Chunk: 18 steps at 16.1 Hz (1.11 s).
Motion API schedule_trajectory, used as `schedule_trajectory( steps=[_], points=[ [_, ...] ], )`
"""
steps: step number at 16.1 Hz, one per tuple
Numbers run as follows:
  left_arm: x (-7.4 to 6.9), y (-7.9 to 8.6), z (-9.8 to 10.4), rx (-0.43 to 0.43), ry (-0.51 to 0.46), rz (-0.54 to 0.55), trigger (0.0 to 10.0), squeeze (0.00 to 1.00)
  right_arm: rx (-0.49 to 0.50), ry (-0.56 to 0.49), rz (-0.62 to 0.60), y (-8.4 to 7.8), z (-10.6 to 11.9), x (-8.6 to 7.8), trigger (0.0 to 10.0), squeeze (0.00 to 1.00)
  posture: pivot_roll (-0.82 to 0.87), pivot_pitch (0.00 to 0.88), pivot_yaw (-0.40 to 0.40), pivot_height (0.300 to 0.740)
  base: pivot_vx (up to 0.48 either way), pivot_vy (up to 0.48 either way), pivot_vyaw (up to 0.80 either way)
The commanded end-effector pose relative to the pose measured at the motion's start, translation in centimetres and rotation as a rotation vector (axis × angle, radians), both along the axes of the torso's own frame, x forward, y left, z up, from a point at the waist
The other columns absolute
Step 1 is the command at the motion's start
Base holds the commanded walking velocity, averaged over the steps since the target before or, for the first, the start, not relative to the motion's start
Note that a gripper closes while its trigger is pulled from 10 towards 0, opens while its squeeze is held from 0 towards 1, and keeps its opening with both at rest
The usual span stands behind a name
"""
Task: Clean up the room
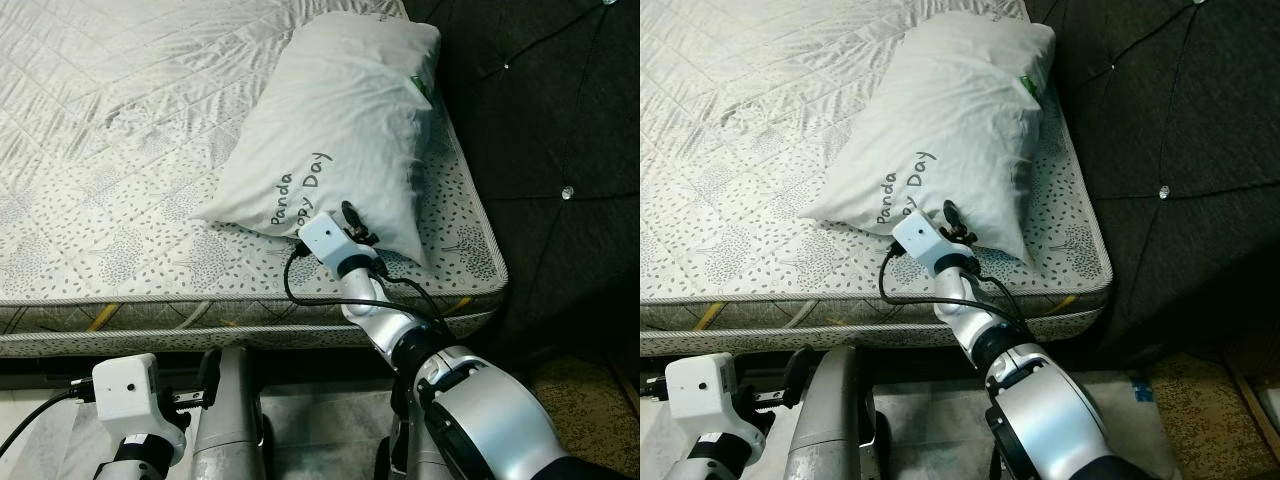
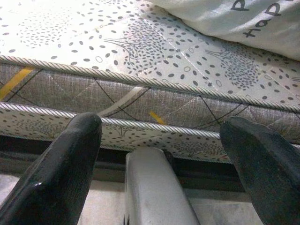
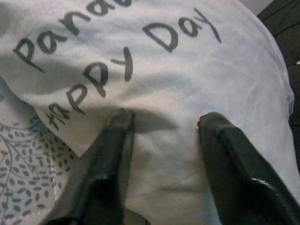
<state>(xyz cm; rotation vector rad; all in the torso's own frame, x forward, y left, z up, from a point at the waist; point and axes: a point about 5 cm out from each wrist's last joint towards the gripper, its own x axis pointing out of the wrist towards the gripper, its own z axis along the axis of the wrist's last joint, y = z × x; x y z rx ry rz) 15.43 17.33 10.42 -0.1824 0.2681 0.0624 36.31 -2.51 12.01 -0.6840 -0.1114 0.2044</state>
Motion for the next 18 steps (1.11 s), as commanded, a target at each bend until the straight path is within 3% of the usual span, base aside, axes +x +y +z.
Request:
schedule_trajectory(
  steps=[1,3,5,6,7,18],
  points=[
    [-0.3,0.3,-0.1,0.020,0.015,0.014,10.0,0.00,-0.022,0.003,0.008,0.5,0.0,-0.1,0.0,0.00,0.27,0.253,-0.013,0.565,0.000,0.000,0.00],
    [-0.3,0.2,0.0,0.022,0.013,0.016,10.0,0.00,-0.055,-0.002,0.006,0.6,0.0,-0.1,0.0,0.00,0.28,0.253,-0.015,0.565,0.000,0.000,0.00],
    [-0.3,0.3,0.0,0.024,0.012,0.019,10.0,0.00,-0.087,-0.001,0.011,0.5,0.0,0.0,0.7,0.00,0.28,0.253,-0.016,0.565,0.000,0.000,0.00],
    [-0.3,0.3,0.0,0.024,0.011,0.020,10.0,0.00,-0.101,-0.009,0.016,0.5,0.0,0.0,0.7,0.00,0.28,0.253,-0.020,0.565,0.000,0.000,0.00],
    [-0.4,0.3,0.0,0.024,0.011,0.021,10.0,0.00,-0.105,-0.011,0.022,0.6,0.1,0.0,0.0,0.00,0.28,0.253,-0.020,0.565,0.000,0.000,0.00],
    [-0.1,0.2,0.0,0.027,0.003,0.020,10.0,0.00,-0.062,0.001,0.058,1.9,0.2,-0.4,0.0,0.00,0.28,0.236,-0.023,0.565,0.000,0.000,0.00]
  ],
)
